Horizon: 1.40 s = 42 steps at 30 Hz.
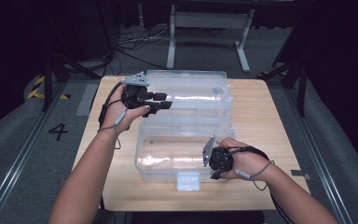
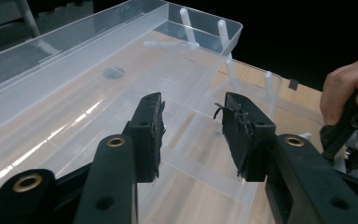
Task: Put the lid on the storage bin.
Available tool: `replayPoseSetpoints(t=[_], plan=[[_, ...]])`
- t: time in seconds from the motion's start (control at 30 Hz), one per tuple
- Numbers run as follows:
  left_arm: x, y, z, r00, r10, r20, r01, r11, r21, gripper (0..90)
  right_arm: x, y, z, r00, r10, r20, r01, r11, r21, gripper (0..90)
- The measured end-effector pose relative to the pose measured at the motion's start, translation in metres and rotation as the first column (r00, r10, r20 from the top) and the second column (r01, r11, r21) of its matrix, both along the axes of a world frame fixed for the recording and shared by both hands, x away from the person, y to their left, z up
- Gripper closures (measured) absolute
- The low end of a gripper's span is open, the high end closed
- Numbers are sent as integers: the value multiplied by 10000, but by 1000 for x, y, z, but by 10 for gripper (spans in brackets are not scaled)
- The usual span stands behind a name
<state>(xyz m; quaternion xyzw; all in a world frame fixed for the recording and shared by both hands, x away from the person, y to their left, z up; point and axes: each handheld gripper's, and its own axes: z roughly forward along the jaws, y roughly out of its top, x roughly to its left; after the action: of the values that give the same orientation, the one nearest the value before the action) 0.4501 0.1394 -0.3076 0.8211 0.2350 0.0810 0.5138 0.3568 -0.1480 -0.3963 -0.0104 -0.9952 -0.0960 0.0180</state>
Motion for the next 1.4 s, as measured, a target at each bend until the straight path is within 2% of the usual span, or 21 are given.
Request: replayPoseSetpoints(t=[0.07, 0.1, 0.3, 0.6, 0.7, 0.87, 1.07, 1.2, 1.27, 1.33, 1.4], plan=[[2, -3, 1, 10000, 10, 89, -12, 9999, 123, 574, 0, 0, 0, 10000, -9, -3, 9, 10000, 35, 818], [3, -6, 4, 9998, 60, 191, -68, 9989, 458, 566, 0, -1, 0, 10000, 15, -18, -15, 10000, 68, 818], [9, -16, 10, 9997, -43, 261, 24, 9973, 732, 544, 1, -1, 0, 9999, 149, 11, -149, 9999, 55, 818], [22, -38, 9, 9988, -483, 50, 474, 9919, 1179, 526, 1, -1, -1, 9996, 285, -33, -284, 9995, 113, 819], [27, -43, 7, 9981, -605, -78, 610, 9884, 1391, 522, 0, -2, 0, 9999, 142, -75, -141, 9999, 91, 819], [34, -56, -1, 9962, -776, -384, 829, 9828, 1650, 531, 1, -3, -1, 9993, 386, -7, -386, 9989, 275, 818], [38, -67, -6, 9931, -973, -662, 1074, 9792, 1722, 538, 1, -3, -1, 9993, 376, -30, -375, 9989, 287, 817], [41, -71, -8, 9886, -1197, -911, 1346, 9744, 1802, 577, 1, -3, -1, 9993, 373, -69, -370, 9988, 332, 817], [42, -75, -10, 9850, -1362, -1058, 1554, 9672, 2009, 613, 1, -3, -1, 9993, 358, -76, -355, 9988, 335, 816], [42, -76, -11, 9838, -1451, -1056, 1631, 9686, 1879, 626, 1, -4, -2, 9994, 322, -85, -318, 9988, 382, 816], [42, -77, -11, 9823, -1549, -1050, 1728, 9663, 1908, 691, 1, -4, -1, 9996, 243, -106, -239, 9991, 363, 816]])
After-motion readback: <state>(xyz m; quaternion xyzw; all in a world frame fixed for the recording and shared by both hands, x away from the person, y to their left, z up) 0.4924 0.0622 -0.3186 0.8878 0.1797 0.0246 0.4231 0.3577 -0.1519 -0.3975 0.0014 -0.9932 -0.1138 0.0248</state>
